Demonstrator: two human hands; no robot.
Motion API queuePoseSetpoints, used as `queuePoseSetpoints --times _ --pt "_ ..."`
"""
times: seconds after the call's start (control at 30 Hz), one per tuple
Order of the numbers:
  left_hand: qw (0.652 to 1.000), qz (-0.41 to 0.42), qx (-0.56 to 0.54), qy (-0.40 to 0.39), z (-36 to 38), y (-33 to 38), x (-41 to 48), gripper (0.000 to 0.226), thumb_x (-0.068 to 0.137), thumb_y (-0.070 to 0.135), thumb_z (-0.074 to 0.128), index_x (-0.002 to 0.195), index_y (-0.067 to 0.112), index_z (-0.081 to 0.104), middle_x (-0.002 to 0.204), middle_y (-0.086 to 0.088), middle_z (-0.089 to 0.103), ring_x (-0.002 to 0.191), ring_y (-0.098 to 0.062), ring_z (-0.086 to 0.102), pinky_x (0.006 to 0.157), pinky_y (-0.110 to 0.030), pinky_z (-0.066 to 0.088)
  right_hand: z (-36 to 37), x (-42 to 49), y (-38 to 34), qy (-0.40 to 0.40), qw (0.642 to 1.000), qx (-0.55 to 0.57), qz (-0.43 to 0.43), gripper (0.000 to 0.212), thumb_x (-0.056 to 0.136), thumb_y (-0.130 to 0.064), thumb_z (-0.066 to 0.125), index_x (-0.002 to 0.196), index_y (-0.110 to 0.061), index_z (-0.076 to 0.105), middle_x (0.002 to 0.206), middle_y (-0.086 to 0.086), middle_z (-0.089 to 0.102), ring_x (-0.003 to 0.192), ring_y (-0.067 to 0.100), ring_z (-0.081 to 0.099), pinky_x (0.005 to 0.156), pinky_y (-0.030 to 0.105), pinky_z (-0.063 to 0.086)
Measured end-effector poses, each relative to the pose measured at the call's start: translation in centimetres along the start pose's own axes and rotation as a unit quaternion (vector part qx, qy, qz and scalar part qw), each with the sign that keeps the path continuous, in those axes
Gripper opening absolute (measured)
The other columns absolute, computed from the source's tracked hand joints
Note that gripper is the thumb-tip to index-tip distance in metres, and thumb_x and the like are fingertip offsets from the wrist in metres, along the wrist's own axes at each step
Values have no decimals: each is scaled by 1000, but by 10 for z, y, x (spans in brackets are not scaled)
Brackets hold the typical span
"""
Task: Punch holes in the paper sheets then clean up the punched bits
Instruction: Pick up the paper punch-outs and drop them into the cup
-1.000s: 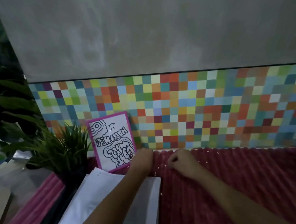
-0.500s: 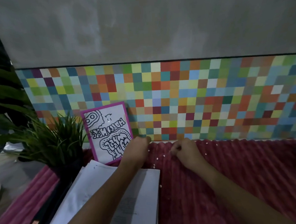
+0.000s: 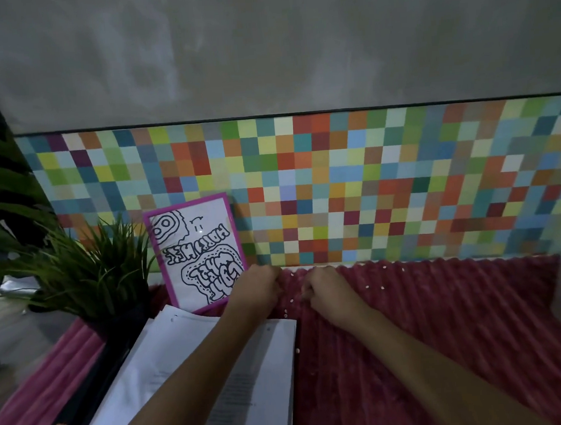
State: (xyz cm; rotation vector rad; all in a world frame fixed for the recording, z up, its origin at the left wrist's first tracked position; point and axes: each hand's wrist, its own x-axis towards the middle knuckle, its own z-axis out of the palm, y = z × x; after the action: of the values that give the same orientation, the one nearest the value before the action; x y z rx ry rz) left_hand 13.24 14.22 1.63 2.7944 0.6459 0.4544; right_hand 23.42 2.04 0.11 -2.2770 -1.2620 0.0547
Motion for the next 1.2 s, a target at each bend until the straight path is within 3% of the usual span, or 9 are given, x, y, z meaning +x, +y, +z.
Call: queuePoseSetpoints --times 0.17,0.23,0.37,0.57,0.73,0.83,0.97,1.07,1.2 --pt "998 23 18 47 2 -4 -6 19 94 20 48 95 20 67 89 -4 69 85 -23 64 66 -28 40 -47 -9 23 53 974 190 111 31 84 0 66 57 -14 68 64 -3 67 64 10 61 63 19 47" --pt "999 21 -3 49 1 -6 -5 21 93 19 48 98 21 69 90 -3 71 83 -22 64 67 -29 45 -70 -19 40 37 962 239 126 30 84 -5 72 58 -20 68 59 -7 66 60 8 60 63 24 49" --pt "997 18 -44 57 -3 -4 0 20 90 17 52 97 22 70 92 -3 72 85 -22 65 72 -31 48 -87 -47 53 -68 976 179 104 22 83 -2 72 67 -17 74 56 -10 67 54 -4 60 55 13 46" --pt "991 33 -117 52 -9 10 1 12 83 13 64 87 20 73 83 4 74 75 -13 67 70 -28 54 -59 -60 55 -27 989 122 84 5 79 -9 78 82 -12 80 76 -14 73 69 -13 63 67 1 43" --pt "992 19 -121 -39 1 10 -3 20 77 0 66 77 18 74 70 6 73 66 -3 69 68 -22 56 -48 -60 50 19 999 26 36 8 82 -9 72 79 -10 80 83 -2 77 77 4 68 87 18 47" --pt "991 17 -128 -45 1 11 -3 13 77 4 70 79 17 73 69 8 71 65 -4 67 64 -18 52 -43 -58 47 20 998 -33 48 17 87 -6 63 74 -10 74 83 -1 73 80 14 68 79 27 52" --pt "995 72 -58 -26 6 11 -8 9 86 13 60 89 19 67 72 9 62 66 -10 56 58 -22 37 -59 -52 56 44 976 159 145 31 87 1 59 63 -17 66 69 -8 65 67 5 61 57 11 44" --pt "995 71 -75 -12 6 4 -7 11 89 15 59 96 19 67 81 5 66 74 -13 59 63 -24 42 -74 -50 72 111 916 308 233 22 90 -3 63 70 -11 68 68 5 64 58 13 55 53 23 49" --pt "990 41 -136 -13 3 3 -6 13 92 12 58 102 15 66 82 3 68 70 -11 63 59 -17 44 -80 -47 94 131 940 229 217 24 87 -5 69 65 -15 69 63 -1 63 58 9 55 58 22 46"
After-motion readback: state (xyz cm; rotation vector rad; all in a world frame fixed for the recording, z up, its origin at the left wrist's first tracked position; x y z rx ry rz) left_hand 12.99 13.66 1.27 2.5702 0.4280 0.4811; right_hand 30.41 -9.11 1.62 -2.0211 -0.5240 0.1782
